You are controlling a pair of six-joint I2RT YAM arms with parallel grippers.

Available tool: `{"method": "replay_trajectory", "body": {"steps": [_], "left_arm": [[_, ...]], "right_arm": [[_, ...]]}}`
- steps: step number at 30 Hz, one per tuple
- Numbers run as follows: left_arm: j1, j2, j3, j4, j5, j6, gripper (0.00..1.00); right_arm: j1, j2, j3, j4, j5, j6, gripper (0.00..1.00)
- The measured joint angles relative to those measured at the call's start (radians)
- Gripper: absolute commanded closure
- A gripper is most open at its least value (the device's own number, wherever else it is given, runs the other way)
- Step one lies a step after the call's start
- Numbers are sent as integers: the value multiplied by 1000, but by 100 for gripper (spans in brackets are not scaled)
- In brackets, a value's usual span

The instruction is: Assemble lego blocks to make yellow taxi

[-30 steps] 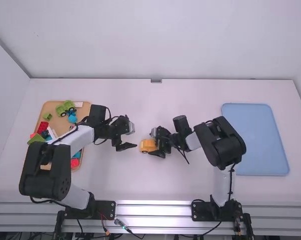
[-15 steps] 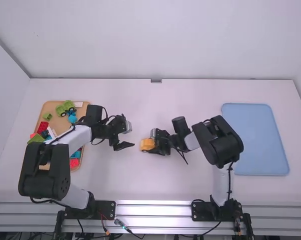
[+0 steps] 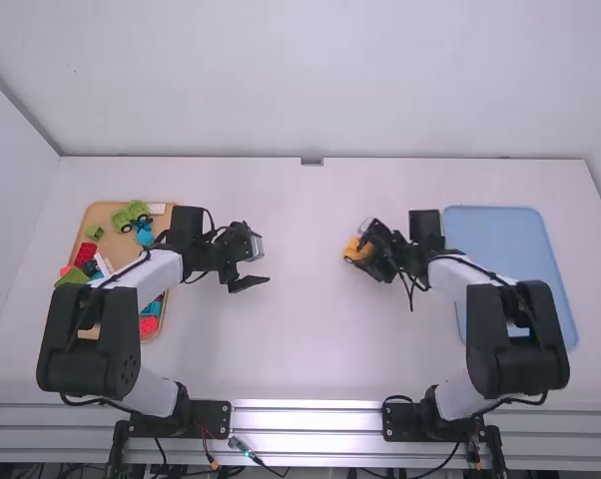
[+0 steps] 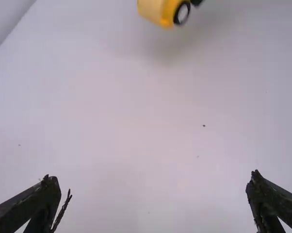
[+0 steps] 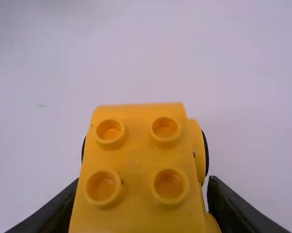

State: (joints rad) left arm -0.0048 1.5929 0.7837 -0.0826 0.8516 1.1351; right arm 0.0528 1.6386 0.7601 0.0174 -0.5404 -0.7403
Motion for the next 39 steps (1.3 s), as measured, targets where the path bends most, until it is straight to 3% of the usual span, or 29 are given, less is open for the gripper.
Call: {"method": "replay_trajectory", "body": {"steps": [1, 9, 16, 24, 27, 34, 35, 36, 37, 39], "left_arm": [[0, 0, 0, 8, 0, -5, 1], [0, 0, 0, 66, 0, -39, 1], [0, 0, 0, 97, 0, -39, 1], [0, 0, 0, 102, 0, -39, 1], [0, 0, 0, 98, 0, -40, 1], [0, 0, 0, 100, 0, -59, 1], [0, 0, 0, 107, 0, -75, 1], [0, 0, 0, 108, 0, -78, 1], [0, 0, 0, 111, 0, -92, 1], [0, 0, 0, 111, 0, -102, 1]], "right_arm": [[-11, -5, 0, -2, 8, 2, 80], [-365, -23, -2, 26, 109, 105, 85], [-553, -23, -66, 174, 123, 162, 78], [-646, 63, -119, 309, 124, 232, 72], [-657, 92, -127, 317, 129, 247, 58], [-689, 95, -129, 296, 177, 265, 57], [-694, 95, -130, 290, 188, 267, 37], [-694, 95, -130, 290, 188, 266, 34], [-695, 95, -130, 290, 194, 270, 2], [-694, 95, -130, 290, 198, 269, 1]]}}
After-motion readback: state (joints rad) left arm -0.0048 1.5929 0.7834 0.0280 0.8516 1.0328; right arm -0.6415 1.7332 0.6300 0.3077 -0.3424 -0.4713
